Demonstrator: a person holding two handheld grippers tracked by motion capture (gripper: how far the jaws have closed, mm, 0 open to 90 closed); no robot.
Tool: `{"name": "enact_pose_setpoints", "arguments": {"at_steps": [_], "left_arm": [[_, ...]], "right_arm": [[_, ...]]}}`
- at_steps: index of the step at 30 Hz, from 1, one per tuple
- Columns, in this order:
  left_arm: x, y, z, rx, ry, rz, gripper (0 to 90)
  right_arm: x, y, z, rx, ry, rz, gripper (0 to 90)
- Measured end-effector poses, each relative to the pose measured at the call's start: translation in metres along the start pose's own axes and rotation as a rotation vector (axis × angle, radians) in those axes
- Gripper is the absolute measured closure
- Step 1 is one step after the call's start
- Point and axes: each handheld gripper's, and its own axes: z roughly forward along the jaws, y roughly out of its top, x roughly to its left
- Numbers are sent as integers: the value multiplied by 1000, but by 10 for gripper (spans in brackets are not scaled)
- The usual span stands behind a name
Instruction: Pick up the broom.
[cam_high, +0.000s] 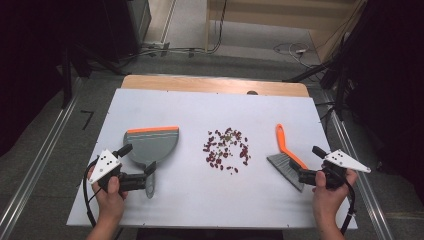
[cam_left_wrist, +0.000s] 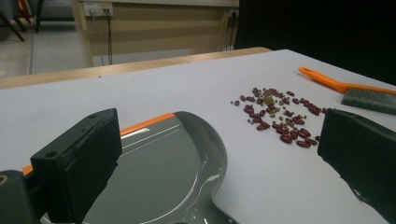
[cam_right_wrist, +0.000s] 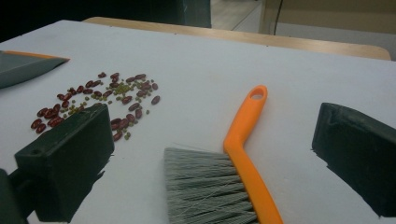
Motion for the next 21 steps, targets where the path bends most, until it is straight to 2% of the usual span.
{"name": "enact_pose_setpoints", "arguments": {"at_steps": [6,13,16,21], "left_arm": [[-3,1,0,-1,-6,14,0],[-6,4,-1,-1,-11,14,0],[-8,6,-1,-5,-11,19,0],[-13,9,1,3,-23,31,0]], "right_arm": [[4,9,-5,-32,17,30,0],[9,29,-4,-37,0,-9,0],[9,39,0,-22,-1,-22,0],[6,56,14,32,25,-12,0]]}}
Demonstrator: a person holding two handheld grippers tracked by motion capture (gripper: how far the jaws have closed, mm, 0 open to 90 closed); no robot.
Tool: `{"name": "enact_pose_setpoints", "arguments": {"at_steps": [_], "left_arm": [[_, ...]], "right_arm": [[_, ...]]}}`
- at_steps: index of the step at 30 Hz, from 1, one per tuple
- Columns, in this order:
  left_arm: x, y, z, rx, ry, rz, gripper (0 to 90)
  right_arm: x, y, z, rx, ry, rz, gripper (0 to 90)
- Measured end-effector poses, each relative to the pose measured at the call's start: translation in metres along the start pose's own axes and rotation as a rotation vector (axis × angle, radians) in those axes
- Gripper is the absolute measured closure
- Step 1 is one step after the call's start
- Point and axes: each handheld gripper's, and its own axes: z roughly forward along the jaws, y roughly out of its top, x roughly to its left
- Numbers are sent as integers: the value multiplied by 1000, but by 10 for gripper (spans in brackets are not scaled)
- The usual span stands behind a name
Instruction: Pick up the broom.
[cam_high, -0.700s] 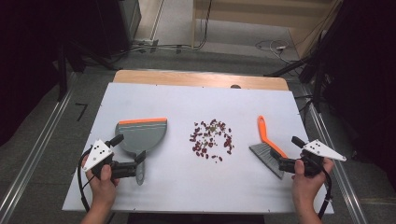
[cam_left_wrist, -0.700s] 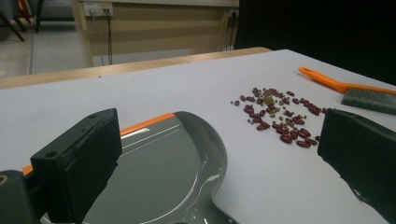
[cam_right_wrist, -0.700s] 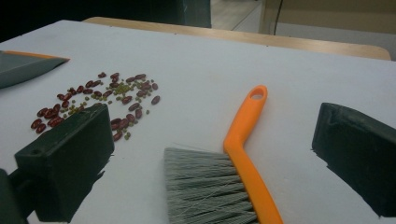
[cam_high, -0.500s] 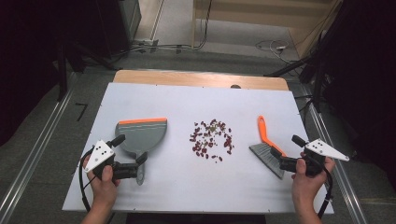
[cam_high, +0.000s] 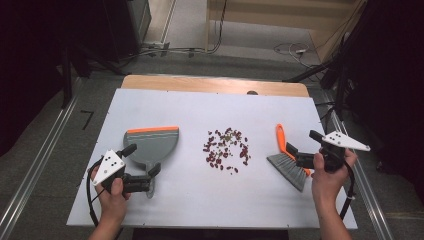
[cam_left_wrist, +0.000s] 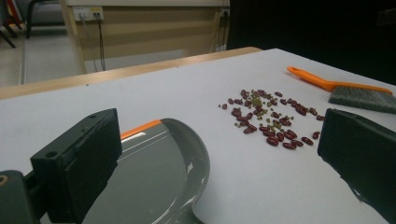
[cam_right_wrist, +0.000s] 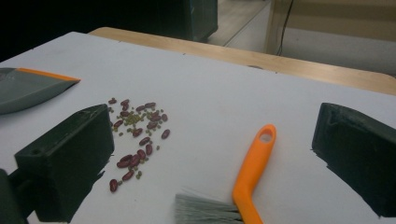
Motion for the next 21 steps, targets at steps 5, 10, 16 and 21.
{"name": "enact_pose_setpoints", "arguments": {"at_steps": [5,10,16,21], "left_arm": [[-1,-1,1,5,-2,0,0],[-1,-2,2,10,-5,0,0],[-2,-3,5,20,-12,1,0],[-5,-4,7,29,-26,14,0]], "right_arm": [[-7,15,21,88,-8,54,50],[-10,23,42,178,-102,64,187],[-15,20,63,286,-117,124,437],[-24,8,78,383,-89,110,480]]}}
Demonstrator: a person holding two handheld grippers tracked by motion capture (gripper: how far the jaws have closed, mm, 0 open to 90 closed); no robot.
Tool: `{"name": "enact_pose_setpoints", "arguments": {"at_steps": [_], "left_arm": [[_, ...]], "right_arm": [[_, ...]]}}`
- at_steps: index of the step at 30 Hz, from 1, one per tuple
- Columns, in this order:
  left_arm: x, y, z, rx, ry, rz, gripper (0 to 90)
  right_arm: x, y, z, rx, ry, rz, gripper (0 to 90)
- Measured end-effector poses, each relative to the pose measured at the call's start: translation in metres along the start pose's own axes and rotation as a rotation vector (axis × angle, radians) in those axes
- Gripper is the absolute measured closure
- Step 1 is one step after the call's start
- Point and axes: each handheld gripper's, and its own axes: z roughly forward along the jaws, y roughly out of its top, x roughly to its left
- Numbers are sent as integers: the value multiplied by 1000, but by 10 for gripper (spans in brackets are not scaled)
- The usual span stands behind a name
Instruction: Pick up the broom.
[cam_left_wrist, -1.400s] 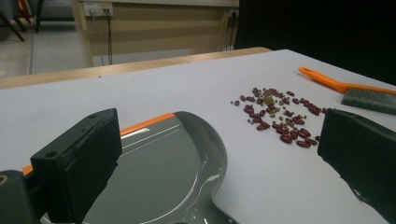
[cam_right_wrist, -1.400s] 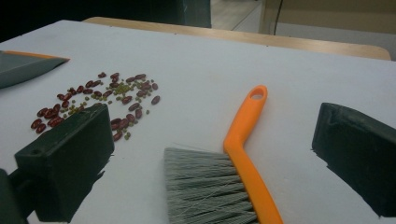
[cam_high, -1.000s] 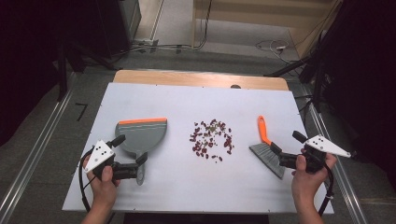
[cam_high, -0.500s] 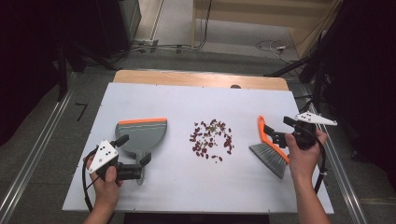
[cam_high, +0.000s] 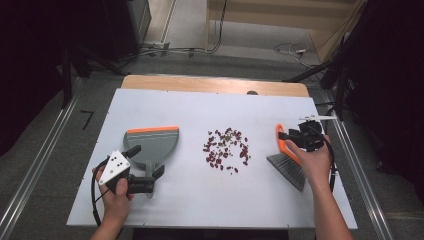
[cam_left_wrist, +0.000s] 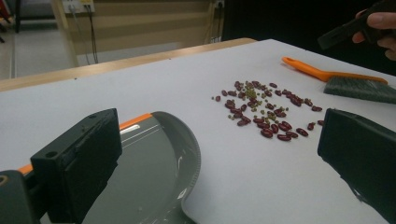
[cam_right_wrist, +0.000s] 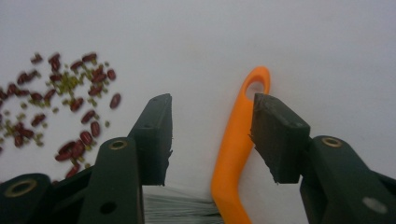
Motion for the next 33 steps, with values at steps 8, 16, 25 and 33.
{"name": "enact_pose_setpoints", "arguments": {"at_steps": [8,16,25,33], "left_arm": [[0,-3,1,12,-11,0,1],[-1,-3,1,17,-6,21,0],[-3,-3,3,23,-6,25,1],[-9,-2,9,31,-9,22,0]], "right_arm": [[0,-9,14,106,-81,56,582],[-5,-17,32,215,-91,111,595],[3,-18,38,231,-136,68,618],[2,-13,39,260,-147,89,692]]}}
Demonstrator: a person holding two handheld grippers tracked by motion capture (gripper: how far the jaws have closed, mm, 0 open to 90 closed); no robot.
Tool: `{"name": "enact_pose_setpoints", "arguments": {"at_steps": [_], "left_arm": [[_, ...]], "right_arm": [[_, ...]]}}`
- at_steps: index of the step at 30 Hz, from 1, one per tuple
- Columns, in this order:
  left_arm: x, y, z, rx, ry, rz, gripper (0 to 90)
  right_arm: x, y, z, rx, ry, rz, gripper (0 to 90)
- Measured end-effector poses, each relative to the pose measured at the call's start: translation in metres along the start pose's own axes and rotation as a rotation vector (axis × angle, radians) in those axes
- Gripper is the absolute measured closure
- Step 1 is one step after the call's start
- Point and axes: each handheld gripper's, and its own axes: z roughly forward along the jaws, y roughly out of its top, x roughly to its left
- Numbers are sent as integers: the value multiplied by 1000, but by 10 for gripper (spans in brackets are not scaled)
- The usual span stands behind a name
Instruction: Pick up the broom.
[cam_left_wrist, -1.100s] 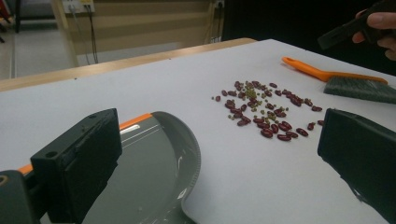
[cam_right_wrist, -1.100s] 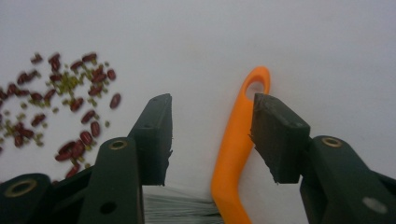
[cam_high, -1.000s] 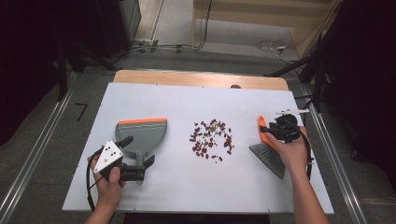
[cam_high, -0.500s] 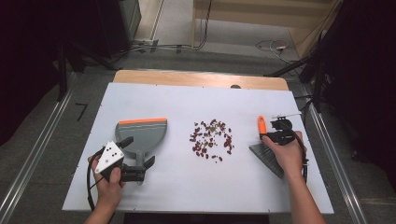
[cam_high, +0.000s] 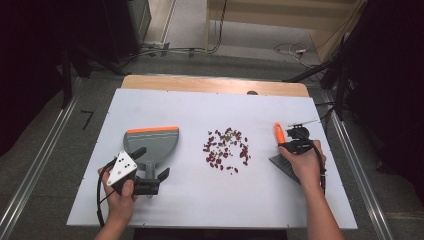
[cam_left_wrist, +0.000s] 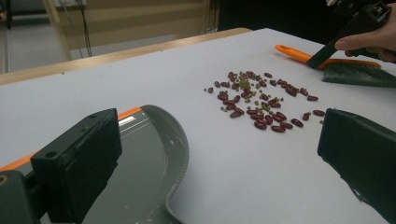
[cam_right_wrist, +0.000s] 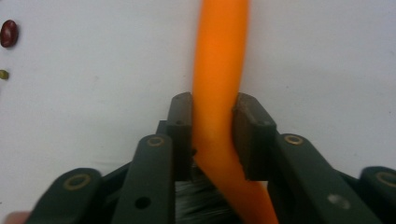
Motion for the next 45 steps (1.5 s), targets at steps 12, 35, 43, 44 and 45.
{"name": "enact_pose_setpoints", "arguments": {"at_steps": [12,35,43,44,45], "left_arm": [[-11,10,7,-16,-9,12,1],[-17,16,8,-31,-35,25,1],[-21,18,9,-26,-43,39,1],[-21,19,9,-26,-45,38,1],[-21,19,8,-27,-48,35,1]], "right_arm": [[-14,-14,-3,-117,111,62,699],[-39,-51,-40,-610,322,149,699],[-40,-51,-57,-728,388,169,699],[-39,-51,-59,-732,401,168,699],[-38,-50,-61,-746,405,160,699]]}}
